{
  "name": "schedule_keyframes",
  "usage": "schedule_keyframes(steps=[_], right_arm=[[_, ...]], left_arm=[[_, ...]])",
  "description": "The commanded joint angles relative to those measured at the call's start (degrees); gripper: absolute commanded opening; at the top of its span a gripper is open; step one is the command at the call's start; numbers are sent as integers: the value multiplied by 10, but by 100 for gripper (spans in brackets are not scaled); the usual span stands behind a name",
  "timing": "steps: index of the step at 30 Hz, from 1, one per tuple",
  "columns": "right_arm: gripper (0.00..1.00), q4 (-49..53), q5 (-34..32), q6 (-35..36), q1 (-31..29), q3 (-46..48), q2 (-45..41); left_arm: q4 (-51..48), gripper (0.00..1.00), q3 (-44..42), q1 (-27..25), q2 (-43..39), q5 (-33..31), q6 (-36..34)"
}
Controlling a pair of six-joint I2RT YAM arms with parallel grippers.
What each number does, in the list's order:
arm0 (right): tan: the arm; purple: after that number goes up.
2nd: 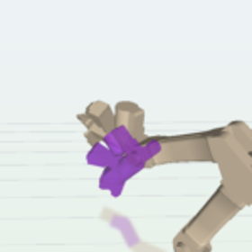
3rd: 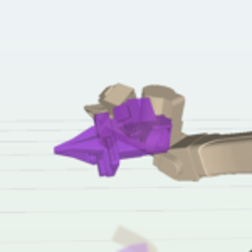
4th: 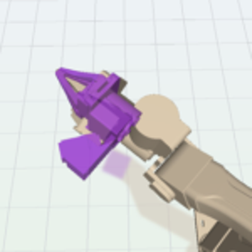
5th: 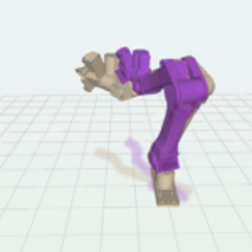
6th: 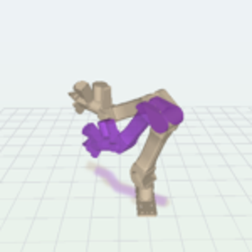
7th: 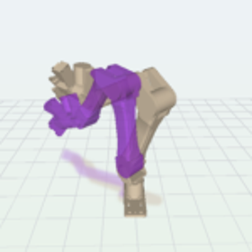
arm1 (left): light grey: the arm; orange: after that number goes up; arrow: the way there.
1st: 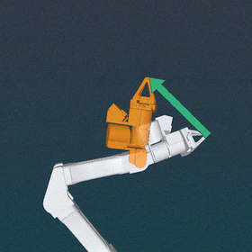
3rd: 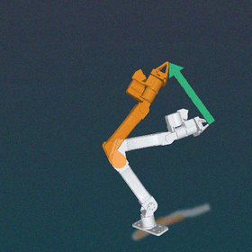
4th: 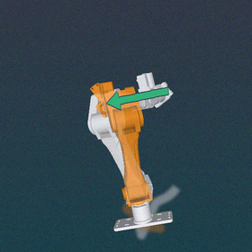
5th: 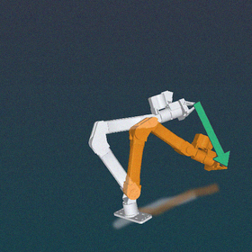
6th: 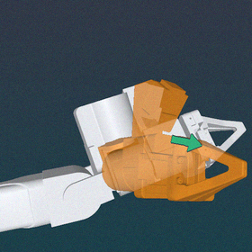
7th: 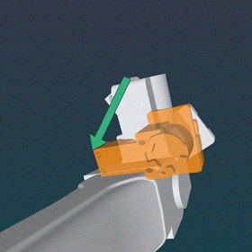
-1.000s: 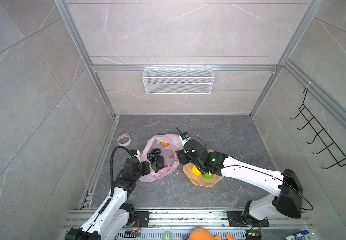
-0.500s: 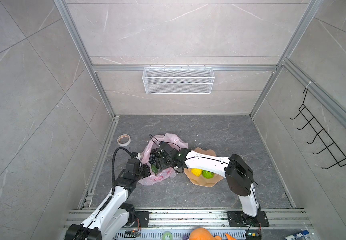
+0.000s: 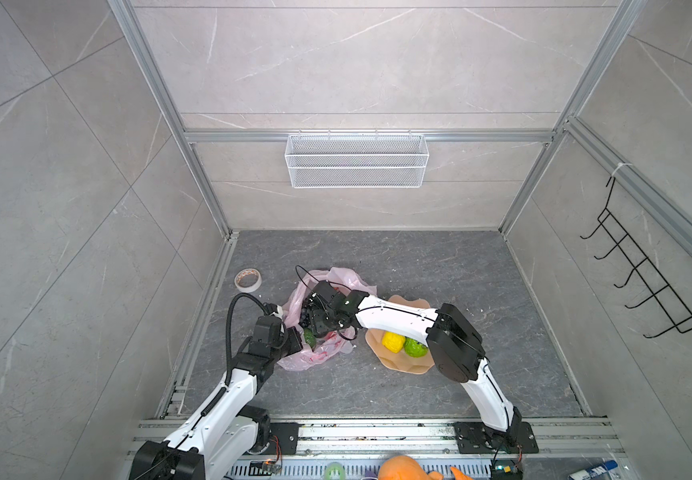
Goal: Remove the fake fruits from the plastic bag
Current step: 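Close the right gripper on the dark avocado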
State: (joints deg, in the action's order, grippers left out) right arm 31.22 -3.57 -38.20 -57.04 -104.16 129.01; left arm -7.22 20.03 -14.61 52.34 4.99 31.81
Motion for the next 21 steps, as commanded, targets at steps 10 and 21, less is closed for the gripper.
schedule_keyframes(steps=[10,21], right_arm=[[61,23,2,-4,5,-16,24],[53,8,-7,13,5,14,-17]], left_arm=[[17,13,14,-9,-3,14,-12],[21,14,9,-10,-14,14,-13]])
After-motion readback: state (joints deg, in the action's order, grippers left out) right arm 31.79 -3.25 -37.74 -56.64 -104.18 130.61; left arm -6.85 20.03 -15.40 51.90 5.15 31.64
